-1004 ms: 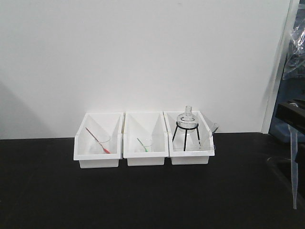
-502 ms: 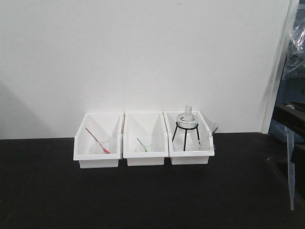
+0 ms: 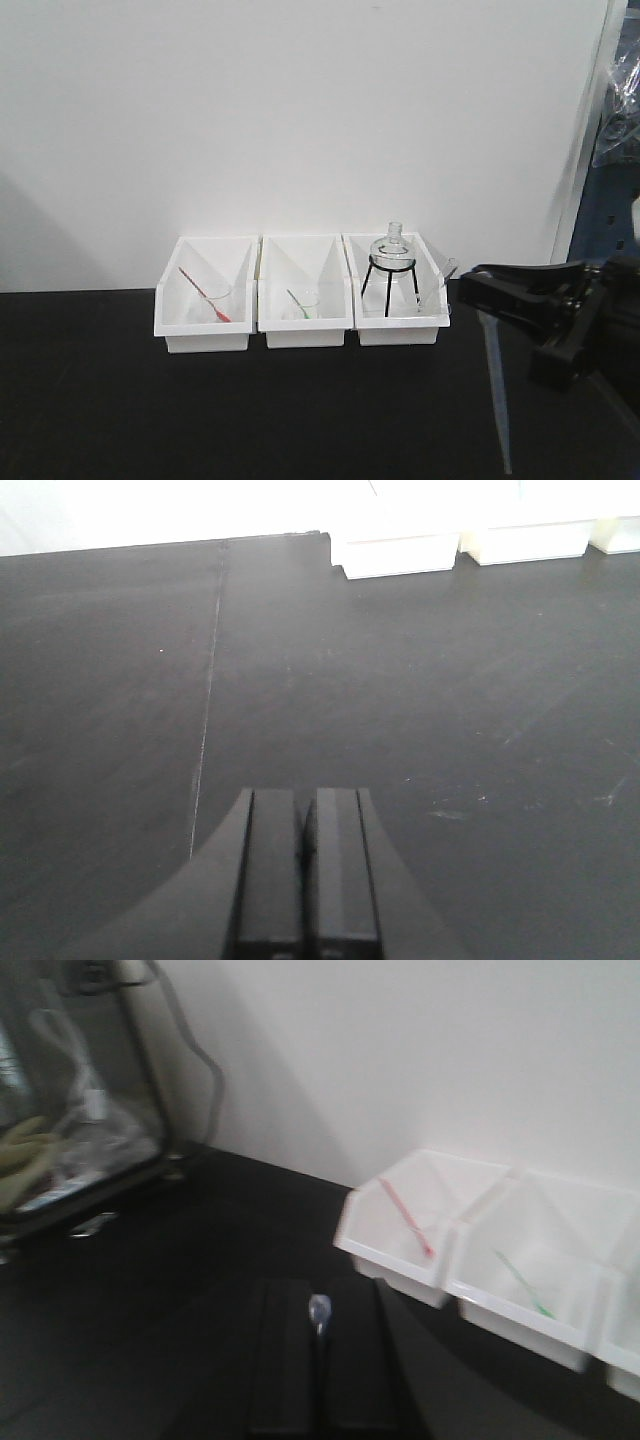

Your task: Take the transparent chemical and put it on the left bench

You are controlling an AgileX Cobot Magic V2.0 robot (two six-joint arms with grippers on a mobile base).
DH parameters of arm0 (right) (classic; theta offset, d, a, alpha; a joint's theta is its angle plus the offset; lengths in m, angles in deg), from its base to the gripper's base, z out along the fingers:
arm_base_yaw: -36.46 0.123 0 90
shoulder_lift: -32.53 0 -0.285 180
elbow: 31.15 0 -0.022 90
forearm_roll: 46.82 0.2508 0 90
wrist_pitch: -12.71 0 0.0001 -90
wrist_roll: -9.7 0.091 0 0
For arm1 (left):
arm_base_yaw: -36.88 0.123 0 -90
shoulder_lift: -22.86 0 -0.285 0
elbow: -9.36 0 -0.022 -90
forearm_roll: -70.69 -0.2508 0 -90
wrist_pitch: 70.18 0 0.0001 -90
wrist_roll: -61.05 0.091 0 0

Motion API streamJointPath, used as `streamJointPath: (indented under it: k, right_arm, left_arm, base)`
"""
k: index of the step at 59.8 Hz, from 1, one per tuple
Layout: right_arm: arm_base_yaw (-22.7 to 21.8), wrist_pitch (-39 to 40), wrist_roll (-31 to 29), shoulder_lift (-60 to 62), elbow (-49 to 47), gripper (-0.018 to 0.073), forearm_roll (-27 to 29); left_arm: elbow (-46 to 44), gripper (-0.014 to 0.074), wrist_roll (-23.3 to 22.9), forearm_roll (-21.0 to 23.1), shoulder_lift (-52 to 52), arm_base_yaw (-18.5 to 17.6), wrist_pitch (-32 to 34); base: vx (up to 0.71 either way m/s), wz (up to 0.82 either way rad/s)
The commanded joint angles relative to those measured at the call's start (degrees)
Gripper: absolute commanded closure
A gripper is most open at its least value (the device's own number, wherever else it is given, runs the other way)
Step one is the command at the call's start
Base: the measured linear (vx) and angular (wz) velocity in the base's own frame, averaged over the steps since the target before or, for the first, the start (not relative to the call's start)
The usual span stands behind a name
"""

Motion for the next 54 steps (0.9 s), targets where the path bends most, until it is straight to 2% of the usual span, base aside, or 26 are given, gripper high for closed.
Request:
streamJointPath:
  k: [1,5,10,15,21,27,35,46,54]
  right_arm:
    - [-0.2,12.6,-10.1,-3.2,-1.4,0.0562,11.1]
    - [-0.2,18.6,-14.2,-6.4,-1.4,0.0562,14.0]
    - [0.9,21.5,-16.3,-9.9,-1.4,0.0562,15.1]
    - [4.8,20.9,-18.9,-13.0,-1.4,0.0562,15.0]
    - [10.5,18.5,-25.4,-16.1,-1.4,0.0562,16.3]
    - [15.8,15.6,-29.7,-19.7,-1.4,0.0562,20.0]
    - [20.5,15.4,-35.1,-24.2,-1.4,0.0561,24.1]
    - [23.1,15.4,-42.0,-30.8,-1.4,0.0561,26.7]
    - [23.1,14.9,-43.0,-34.6,-1.4,0.0557,26.8]
  left_arm:
    - [0.9,0.0600,-0.4,0.0,-1.1,-0.1,4.5]
    - [0.9,0.0600,-0.4,0.0,-1.1,-0.1,4.5]
    - [0.9,0.0600,-0.4,0.0,-1.1,-0.1,4.5]
    - [0.9,0.0600,-0.4,0.0,-1.1,-0.1,4.5]
    - [0.9,0.0600,-0.4,0.0,-1.1,-0.1,4.5]
    - [0.9,0.0600,-0.4,0.0,-1.1,-0.1,4.5]
    - [0.9,0.0600,-0.4,0.0,-1.1,-0.1,4.5]
    - [0.9,0.0600,-0.4,0.0,-1.1,-0.1,4.5]
    - [0.9,0.0600,-0.4,0.0,-1.1,-0.1,4.5]
  base:
    - [0.00,0.00]
    - [0.00,0.00]
    - [0.00,0.00]
    - [0.00,0.00]
    - [0.00,0.00]
    - [0.00,0.00]
    - [0.00,0.00]
    - [0.00,0.00]
    - [0.00,0.00]
